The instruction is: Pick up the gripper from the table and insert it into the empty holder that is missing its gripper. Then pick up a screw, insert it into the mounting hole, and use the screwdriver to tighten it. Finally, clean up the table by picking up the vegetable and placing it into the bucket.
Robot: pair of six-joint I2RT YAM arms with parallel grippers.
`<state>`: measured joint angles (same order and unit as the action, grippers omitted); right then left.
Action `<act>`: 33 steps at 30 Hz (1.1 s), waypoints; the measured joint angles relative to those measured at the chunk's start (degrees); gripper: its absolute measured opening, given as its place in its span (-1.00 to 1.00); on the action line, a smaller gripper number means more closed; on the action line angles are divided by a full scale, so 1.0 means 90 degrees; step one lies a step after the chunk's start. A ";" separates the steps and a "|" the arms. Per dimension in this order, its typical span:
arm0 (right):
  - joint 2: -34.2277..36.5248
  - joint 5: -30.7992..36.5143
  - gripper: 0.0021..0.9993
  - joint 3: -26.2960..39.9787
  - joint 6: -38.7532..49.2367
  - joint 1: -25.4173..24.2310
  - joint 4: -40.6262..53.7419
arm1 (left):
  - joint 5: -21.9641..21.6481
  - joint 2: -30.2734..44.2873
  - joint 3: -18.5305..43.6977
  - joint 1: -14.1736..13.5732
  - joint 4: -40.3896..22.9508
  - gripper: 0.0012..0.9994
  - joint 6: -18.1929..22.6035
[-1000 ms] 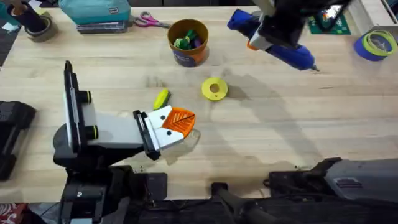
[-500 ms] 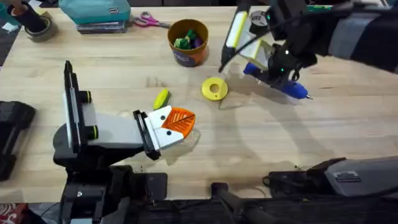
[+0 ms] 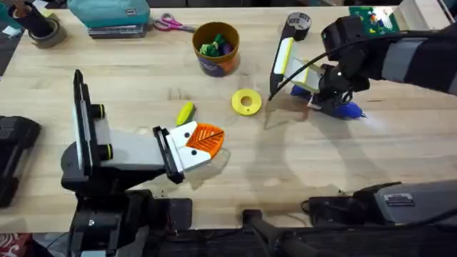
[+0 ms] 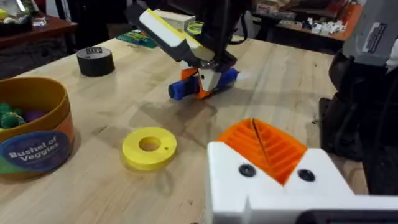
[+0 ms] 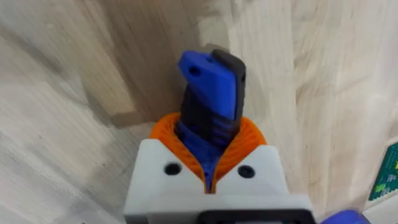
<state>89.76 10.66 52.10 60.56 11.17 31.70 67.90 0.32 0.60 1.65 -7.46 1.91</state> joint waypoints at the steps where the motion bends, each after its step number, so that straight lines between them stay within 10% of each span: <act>1: 0.0000 -0.0006 -0.96 0.0000 0.0016 -0.0015 -0.0002 | 0.0000 -0.0002 0.0000 0.0000 0.0000 -0.98 0.0000; 9: -0.0028 0.0008 0.96 0.0022 0.0152 -0.0031 -0.0137 | -0.0004 0.0000 0.0000 0.0000 0.0002 -0.75 0.0027; 15: -0.0047 0.0006 0.99 0.0022 0.0103 -0.0025 -0.0116 | 0.0000 0.0000 0.0000 0.0000 0.0000 0.93 0.0014; 25: -0.1089 -0.0001 0.99 0.0125 -0.1377 0.0099 -0.0117 | -0.0130 0.0000 -0.0027 0.0000 0.0369 0.97 -0.0192; 33: -0.2439 -0.0001 0.99 0.0931 -0.3441 0.0099 -0.0146 | -0.1262 0.0071 0.0223 0.0000 0.0591 0.97 -0.1182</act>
<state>67.80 10.66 60.47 29.59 12.05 30.39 56.54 0.95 2.61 1.65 -2.14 -8.72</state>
